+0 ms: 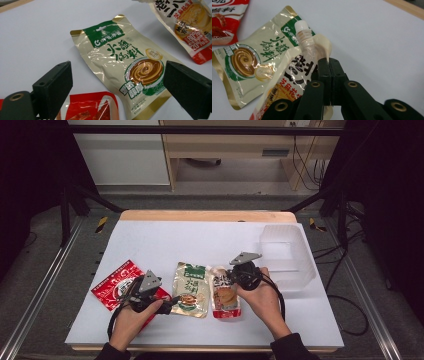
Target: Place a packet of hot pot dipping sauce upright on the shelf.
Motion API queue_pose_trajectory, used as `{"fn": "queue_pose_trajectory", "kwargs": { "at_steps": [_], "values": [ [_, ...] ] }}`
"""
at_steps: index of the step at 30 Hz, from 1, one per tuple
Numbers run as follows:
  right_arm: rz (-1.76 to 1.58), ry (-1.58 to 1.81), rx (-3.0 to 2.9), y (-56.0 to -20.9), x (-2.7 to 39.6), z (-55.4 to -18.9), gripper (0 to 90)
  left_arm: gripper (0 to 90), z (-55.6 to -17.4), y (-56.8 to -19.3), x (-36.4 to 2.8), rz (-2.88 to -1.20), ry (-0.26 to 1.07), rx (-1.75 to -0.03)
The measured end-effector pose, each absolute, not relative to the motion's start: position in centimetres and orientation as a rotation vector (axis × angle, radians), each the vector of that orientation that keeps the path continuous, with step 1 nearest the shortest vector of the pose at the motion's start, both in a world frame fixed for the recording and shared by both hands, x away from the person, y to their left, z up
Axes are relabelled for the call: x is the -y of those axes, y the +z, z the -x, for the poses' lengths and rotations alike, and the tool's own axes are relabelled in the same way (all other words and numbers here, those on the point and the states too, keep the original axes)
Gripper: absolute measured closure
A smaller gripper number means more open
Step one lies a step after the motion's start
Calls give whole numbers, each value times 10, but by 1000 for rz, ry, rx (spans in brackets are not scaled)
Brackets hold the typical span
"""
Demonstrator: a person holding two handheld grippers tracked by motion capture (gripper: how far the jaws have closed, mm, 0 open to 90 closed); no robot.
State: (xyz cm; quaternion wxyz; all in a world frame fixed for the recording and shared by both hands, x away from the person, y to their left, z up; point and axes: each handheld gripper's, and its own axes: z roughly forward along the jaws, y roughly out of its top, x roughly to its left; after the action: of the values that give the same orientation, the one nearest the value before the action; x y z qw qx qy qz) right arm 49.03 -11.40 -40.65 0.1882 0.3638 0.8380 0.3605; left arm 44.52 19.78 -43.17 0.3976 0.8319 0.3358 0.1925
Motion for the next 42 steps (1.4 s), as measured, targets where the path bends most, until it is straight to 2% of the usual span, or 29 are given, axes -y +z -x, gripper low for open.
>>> {"fn": "queue_pose_trajectory", "kwargs": {
  "at_steps": [11, 16, 28, 30, 40, 42],
  "values": [
    [-934, 1091, -2310, -376, 106, -493, 900, 100, -456, -406, -187, -2173, 429, -734],
    [-887, 1118, -2303, -369, 103, -490, 900, 111, -460, -397, -182, -2148, 391, -707],
    [-710, 1193, -2344, -366, 99, -466, 900, 224, -467, -388, -160, -2150, 359, -599],
    [-675, 1211, -2354, -367, 101, -461, 900, 277, -471, -391, -153, -2150, 345, -582],
    [-612, 1237, -2375, -369, 109, -448, 900, 381, -487, -397, -137, -2108, 266, -539],
    [-584, 1241, -2383, -370, 111, -446, 900, 428, -490, -398, -132, -2104, 246, -505]
  ]
}}
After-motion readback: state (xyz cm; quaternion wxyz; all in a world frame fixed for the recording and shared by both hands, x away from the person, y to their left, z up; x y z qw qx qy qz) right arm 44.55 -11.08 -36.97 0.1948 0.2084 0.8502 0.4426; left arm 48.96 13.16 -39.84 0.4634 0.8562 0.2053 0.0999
